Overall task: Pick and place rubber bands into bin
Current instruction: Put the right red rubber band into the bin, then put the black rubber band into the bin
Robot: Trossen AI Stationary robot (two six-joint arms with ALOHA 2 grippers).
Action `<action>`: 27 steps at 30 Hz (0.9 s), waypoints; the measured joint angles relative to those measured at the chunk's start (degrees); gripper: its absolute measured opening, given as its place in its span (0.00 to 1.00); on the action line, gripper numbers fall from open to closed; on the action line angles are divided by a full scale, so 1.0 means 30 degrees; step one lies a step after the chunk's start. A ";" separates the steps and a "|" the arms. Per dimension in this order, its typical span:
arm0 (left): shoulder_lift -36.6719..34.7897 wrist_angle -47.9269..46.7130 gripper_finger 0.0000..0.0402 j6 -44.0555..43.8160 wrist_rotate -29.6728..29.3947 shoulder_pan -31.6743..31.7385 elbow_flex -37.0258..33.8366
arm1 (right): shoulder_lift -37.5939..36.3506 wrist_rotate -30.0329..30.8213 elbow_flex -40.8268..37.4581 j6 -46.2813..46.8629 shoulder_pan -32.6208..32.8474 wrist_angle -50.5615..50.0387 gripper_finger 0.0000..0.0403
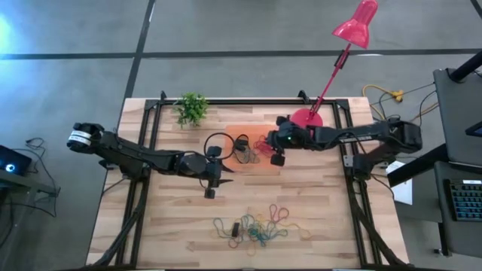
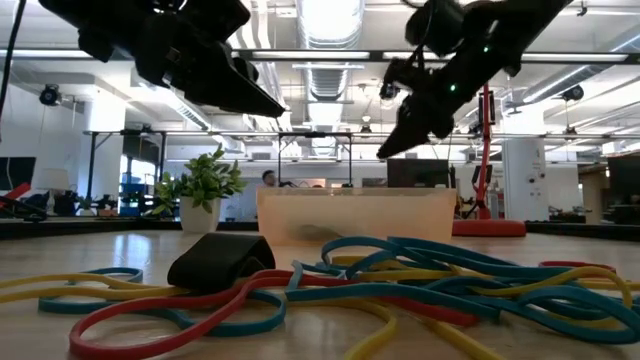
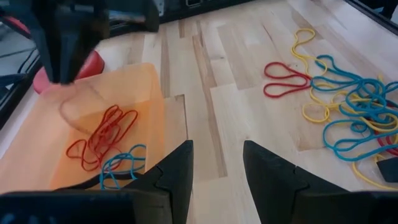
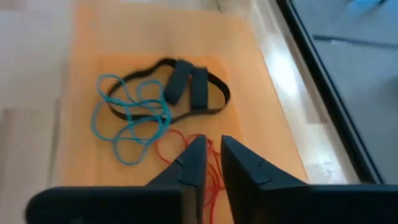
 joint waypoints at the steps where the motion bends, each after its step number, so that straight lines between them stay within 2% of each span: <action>1: 0.0000 0.0039 0.31 0.0002 -0.0002 0.0000 -0.0019 | 0.0302 -0.0077 0.0072 0.0094 -0.0096 0.0033 0.11; 7: -0.0007 0.0122 0.31 0.0002 0.0000 0.0004 -0.0012 | 0.1173 -0.0125 0.0581 -0.0075 -0.0152 -0.0219 0.27; 12: -0.0007 0.0119 0.31 0.0002 0.0004 0.0007 -0.0012 | 0.0115 -0.0126 0.1099 -0.0616 0.0375 -0.1094 0.36; 16: -0.0007 0.0113 0.31 0.0002 -0.0001 0.0007 -0.0012 | -0.1506 -0.1229 0.1178 -0.0486 0.1539 -0.2276 0.38; 20: -0.0007 0.0112 0.31 0.0006 -0.0002 0.0007 -0.0012 | -0.2918 -0.2658 0.0874 0.0923 0.3283 -0.3440 0.37; 27: -0.0007 0.0122 0.31 0.0490 0.0006 0.0015 -0.0012 | -0.3363 -0.2768 0.0396 0.4352 0.7093 -0.4572 0.34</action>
